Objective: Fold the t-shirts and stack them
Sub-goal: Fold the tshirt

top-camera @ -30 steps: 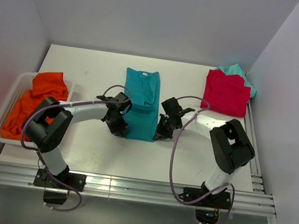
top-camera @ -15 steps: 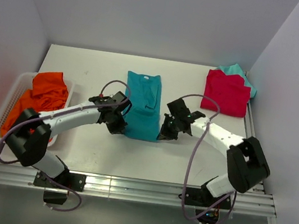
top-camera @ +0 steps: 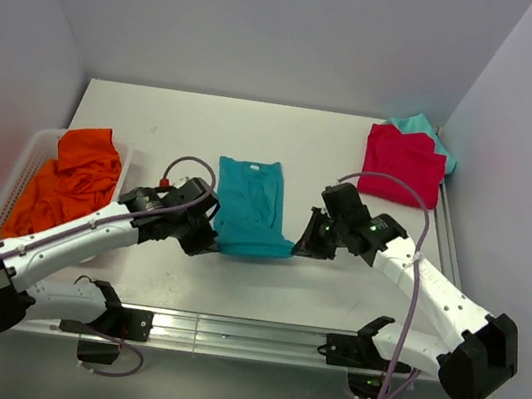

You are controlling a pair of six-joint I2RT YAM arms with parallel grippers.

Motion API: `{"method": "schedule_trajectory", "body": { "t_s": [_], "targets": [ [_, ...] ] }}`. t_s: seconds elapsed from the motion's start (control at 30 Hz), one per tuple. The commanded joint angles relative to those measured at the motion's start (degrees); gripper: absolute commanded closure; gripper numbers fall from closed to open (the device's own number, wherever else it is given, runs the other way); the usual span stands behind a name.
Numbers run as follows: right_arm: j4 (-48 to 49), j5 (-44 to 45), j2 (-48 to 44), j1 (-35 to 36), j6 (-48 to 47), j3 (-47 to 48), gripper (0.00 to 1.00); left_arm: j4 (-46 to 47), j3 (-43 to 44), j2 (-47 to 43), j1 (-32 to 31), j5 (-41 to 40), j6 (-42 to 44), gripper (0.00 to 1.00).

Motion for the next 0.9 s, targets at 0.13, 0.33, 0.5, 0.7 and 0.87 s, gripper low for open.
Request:
{"method": "schedule_trajectory", "body": {
  "t_s": [0.13,0.33,0.5,0.7,0.87],
  "targets": [
    [-11.1,2.4,-5.5,-0.3,-0.3,0.4,1.0,-12.2,2.0,-5.1,-1.2,-1.7,-6.7,1.0],
    [-13.0,3.2,-2.3,-0.3,-0.9,5.8,1.0,-13.1,6.9,-2.7,-1.2,-2.6,-5.8,1.0],
    [-13.3,3.9,3.6,-0.4,-2.5,12.5,1.0,-10.9,10.3,2.5,-0.4,-2.8,-3.1,1.0],
    [-14.3,5.7,16.1,-1.5,-6.0,25.9,1.0,-7.4,17.6,10.4,8.7,0.1,6.1,1.0],
    [-17.9,7.0,33.4,-3.9,-9.5,43.5,1.0,-6.5,31.4,26.6,18.0,1.4,17.1,1.0]
  ]
}}
